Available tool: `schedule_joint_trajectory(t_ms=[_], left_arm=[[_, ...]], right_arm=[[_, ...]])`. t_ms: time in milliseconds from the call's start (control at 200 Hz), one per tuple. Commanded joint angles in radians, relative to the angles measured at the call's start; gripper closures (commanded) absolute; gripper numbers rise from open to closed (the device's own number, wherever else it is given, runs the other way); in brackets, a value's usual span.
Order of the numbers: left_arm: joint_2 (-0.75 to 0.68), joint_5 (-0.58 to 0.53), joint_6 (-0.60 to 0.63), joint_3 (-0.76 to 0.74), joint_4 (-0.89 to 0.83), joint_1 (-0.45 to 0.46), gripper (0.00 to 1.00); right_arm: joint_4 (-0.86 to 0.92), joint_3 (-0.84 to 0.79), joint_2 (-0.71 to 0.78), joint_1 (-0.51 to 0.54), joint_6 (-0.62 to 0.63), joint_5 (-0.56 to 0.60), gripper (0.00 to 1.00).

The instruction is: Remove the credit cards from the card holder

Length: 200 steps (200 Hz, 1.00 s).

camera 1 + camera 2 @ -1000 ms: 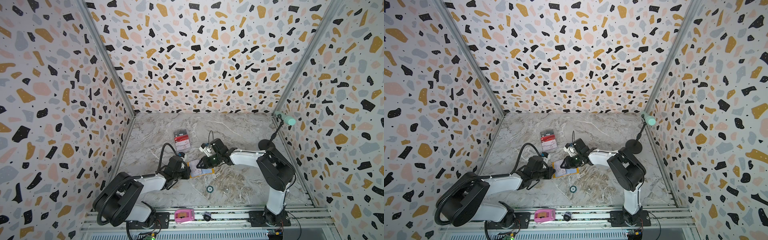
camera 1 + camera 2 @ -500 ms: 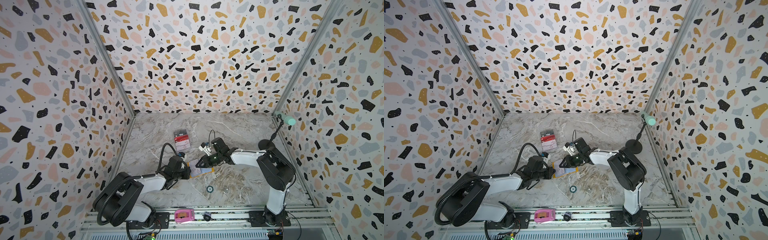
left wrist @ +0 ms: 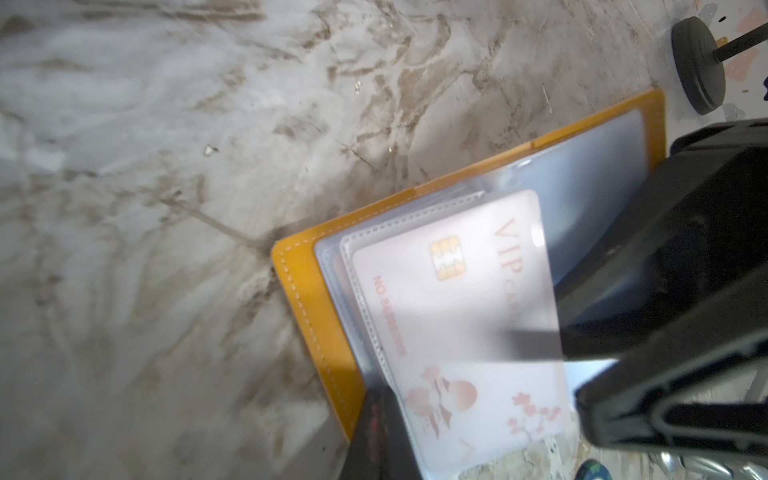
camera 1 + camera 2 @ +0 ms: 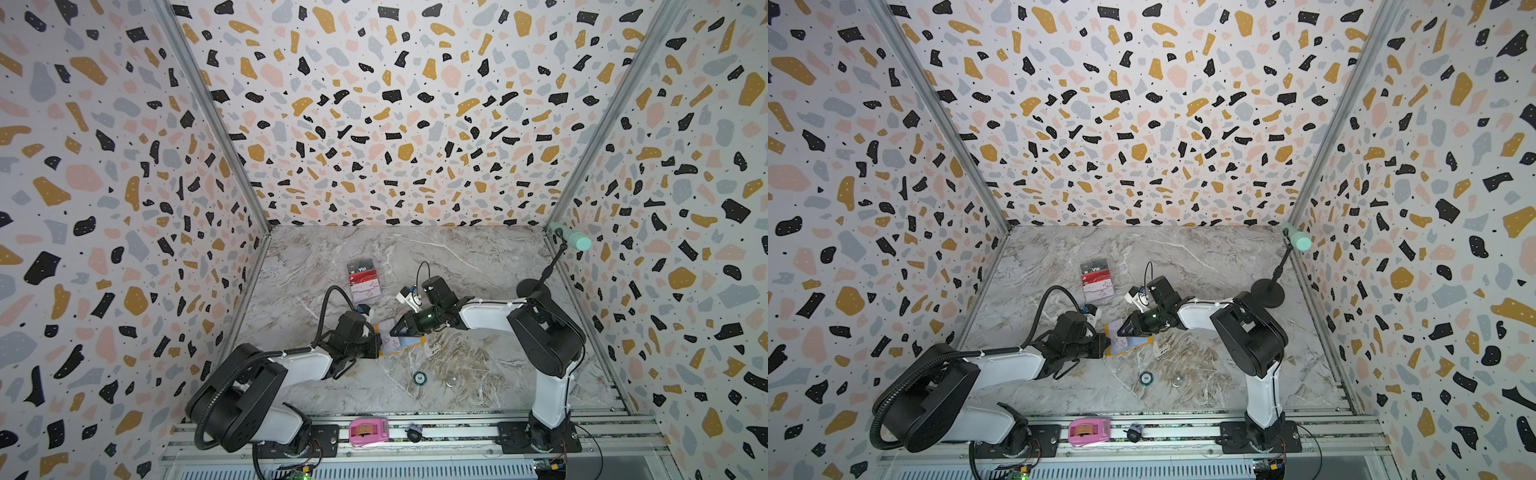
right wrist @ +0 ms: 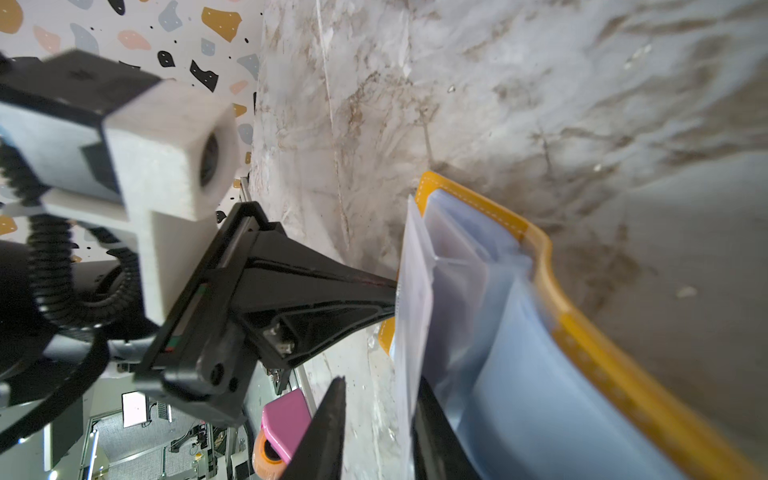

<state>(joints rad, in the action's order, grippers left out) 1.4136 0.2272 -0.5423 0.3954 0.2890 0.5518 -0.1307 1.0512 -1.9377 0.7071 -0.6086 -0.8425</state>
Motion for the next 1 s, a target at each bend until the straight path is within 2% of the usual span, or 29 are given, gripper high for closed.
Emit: schedule_joint_trajectory(t_ms=[0, 601, 736, 996], left_arm=[[0.033, -0.005, 0.014, 0.0, -0.088, 0.005, 1.0], [0.05, -0.003, 0.018, 0.005, -0.088, 0.004, 1.0], [0.053, -0.002, 0.017, 0.003, -0.086, 0.004, 1.0], [0.052, -0.003, 0.016, 0.003, -0.088, 0.005, 1.0]], right_arm=[[0.009, 0.036, -0.014, 0.026, 0.006, -0.01, 0.71], [0.245, 0.145, -0.026, 0.048, 0.146, 0.172, 0.7], [0.234, 0.135, -0.007, 0.045, 0.154, 0.154, 0.7], [0.101, 0.084, 0.003, 0.026, 0.101, -0.001, 0.72]])
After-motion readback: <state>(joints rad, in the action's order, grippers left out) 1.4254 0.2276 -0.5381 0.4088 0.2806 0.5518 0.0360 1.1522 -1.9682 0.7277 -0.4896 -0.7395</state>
